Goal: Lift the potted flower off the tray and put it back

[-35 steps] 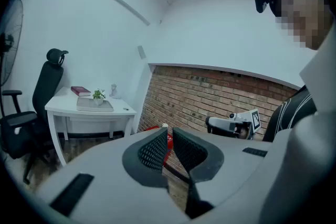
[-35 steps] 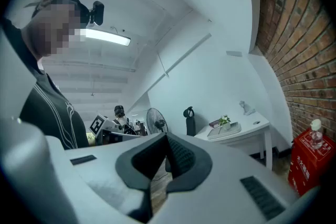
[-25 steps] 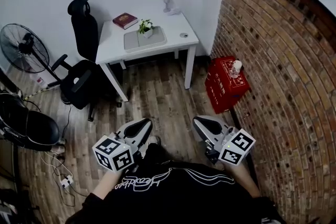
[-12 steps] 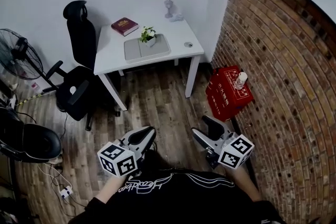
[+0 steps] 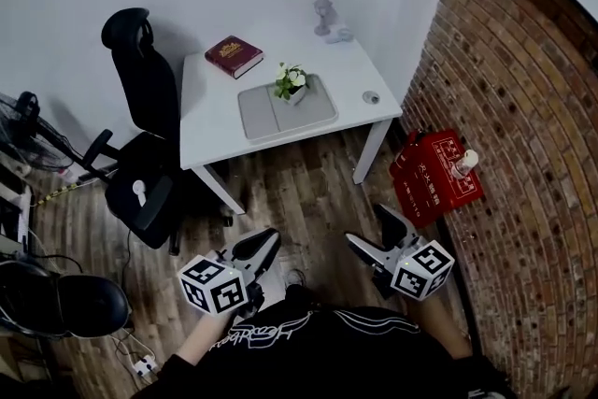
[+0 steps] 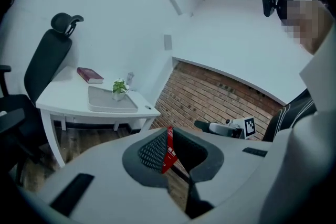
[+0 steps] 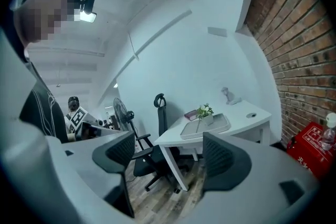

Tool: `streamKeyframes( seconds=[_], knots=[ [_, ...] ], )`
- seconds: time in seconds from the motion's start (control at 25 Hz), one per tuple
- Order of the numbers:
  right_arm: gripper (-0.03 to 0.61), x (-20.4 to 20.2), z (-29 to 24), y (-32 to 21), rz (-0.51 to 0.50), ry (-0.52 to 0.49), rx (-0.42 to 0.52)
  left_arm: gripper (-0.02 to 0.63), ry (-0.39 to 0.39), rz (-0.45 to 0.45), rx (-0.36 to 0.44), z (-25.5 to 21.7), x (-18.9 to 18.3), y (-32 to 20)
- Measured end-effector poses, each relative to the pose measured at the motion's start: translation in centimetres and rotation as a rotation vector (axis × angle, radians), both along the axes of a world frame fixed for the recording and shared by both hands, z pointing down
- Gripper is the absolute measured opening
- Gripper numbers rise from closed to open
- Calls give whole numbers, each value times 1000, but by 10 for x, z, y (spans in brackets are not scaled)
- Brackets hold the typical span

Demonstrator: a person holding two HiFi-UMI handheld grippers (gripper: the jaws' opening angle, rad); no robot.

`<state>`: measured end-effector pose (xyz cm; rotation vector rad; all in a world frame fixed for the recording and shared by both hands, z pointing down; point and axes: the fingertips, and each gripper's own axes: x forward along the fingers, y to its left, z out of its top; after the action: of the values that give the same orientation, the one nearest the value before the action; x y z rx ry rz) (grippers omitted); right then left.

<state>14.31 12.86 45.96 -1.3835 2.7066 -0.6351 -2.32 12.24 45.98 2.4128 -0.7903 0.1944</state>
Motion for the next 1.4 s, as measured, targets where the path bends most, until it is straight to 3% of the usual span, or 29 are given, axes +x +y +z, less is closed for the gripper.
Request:
streamKeyframes(
  seconds=[0.28, 0.4, 0.52, 0.92, 1.4],
  knots=[
    [423, -43, 7, -94, 32, 38, -14, 52, 14, 0, 40, -14, -49, -99],
    [439, -57, 10, -117, 27, 72, -10, 52, 30, -17, 21, -7, -65, -124],
    [440, -60, 15, -137, 23, 122, -8, 52, 67, -24, -11, -1, -68, -138],
    [474, -65, 45, -227, -4, 177, -54, 52, 30, -98, -19, 13, -86, -197],
    [474, -55, 90, -369, -56, 312, -116, 52, 6, -168, -20, 3, -89, -314]
  ],
)
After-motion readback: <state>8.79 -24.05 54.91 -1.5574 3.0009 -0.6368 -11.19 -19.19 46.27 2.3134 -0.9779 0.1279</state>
